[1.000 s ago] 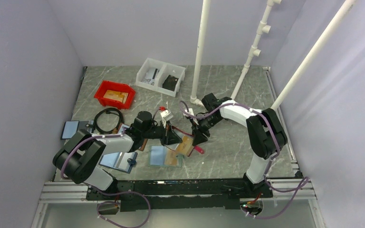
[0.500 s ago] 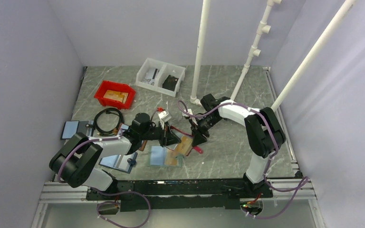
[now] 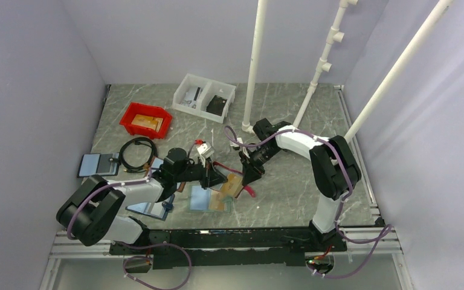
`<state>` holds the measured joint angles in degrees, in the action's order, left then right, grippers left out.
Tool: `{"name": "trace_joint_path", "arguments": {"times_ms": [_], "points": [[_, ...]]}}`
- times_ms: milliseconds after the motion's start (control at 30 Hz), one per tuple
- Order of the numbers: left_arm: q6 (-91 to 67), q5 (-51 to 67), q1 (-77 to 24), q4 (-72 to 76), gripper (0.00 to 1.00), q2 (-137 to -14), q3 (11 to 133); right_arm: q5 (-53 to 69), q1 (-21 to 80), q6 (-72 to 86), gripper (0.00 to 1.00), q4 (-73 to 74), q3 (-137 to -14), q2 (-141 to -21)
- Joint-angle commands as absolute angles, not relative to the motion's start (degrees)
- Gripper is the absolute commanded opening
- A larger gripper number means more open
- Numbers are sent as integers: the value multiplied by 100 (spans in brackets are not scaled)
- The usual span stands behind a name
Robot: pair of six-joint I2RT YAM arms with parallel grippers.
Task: Take the credit cards out of the card holder
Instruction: Remove the credit card from the card holder.
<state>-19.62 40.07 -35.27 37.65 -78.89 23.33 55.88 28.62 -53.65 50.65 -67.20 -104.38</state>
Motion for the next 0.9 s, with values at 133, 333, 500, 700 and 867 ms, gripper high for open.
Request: {"name": "trace_joint_path", "arguments": {"times_ms": [133, 333, 500, 700, 867], "points": [[-2083, 3941, -3383, 4336, 0, -7592, 2130, 5594, 2846, -5218, 0, 5429, -7292, -10736], [-2271, 4214, -3175, 4367, 0, -7531, 2206, 5511, 2852, -5272, 0, 5936, -7640, -11105], [-2568, 4576, -3119, 4137, 0, -7730, 2475, 5485, 2887, -5228, 0, 5949, -7670, -11083], [-3175, 4641, -3110, 4210, 0, -7955, 2588, 5375, 2909, -5132, 0, 5934, -7698, -11126], [-3107, 4495, -3111, 3230, 0, -7598, 2805, 5327, 2909, -5081, 0, 5926, -7716, -11151]]}}
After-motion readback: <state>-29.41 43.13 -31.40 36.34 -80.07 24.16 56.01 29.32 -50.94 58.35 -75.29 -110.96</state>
